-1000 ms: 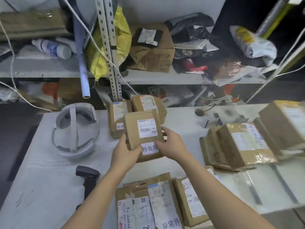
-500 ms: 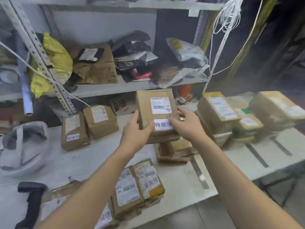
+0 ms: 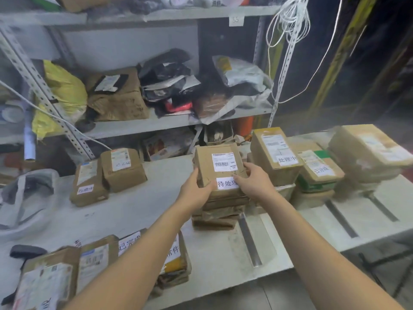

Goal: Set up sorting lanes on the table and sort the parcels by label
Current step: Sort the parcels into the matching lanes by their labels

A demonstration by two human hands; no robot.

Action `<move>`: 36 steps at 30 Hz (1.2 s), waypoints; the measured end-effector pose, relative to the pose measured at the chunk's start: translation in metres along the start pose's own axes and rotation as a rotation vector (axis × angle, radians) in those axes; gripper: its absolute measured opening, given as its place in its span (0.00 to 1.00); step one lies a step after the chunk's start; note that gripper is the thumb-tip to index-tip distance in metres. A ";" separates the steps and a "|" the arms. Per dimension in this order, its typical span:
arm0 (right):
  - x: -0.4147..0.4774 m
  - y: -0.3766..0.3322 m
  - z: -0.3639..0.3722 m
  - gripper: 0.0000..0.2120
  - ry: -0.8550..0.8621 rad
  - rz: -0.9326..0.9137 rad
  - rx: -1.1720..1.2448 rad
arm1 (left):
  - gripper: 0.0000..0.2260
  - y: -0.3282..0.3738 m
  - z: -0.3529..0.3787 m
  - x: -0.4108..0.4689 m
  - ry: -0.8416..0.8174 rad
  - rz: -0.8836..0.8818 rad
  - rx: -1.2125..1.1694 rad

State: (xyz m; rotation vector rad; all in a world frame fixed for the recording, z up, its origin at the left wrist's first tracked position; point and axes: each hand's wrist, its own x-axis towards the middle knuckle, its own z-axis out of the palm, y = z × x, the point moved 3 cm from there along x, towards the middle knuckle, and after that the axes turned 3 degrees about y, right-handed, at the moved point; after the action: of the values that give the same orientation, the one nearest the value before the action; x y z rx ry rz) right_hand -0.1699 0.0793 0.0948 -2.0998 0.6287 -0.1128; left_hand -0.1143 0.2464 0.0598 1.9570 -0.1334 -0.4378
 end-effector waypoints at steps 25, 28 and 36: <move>0.038 -0.144 0.199 0.26 -0.196 -0.620 -0.617 | 0.29 -0.054 -0.266 0.036 0.270 0.005 1.054; 0.059 -0.155 0.236 0.26 -0.220 -0.595 -0.676 | 0.27 -0.082 -0.294 0.064 0.250 0.006 1.091; 0.133 -0.157 0.342 0.24 -0.334 -0.355 -0.578 | 0.23 -0.169 -0.328 0.169 0.192 -0.110 0.712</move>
State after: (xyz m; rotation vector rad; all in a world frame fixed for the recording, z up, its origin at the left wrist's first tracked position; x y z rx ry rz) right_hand 0.1130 0.3450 0.0010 -2.6915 0.0771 0.2470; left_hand 0.1432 0.5510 -0.0158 2.7049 -0.0604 -0.2878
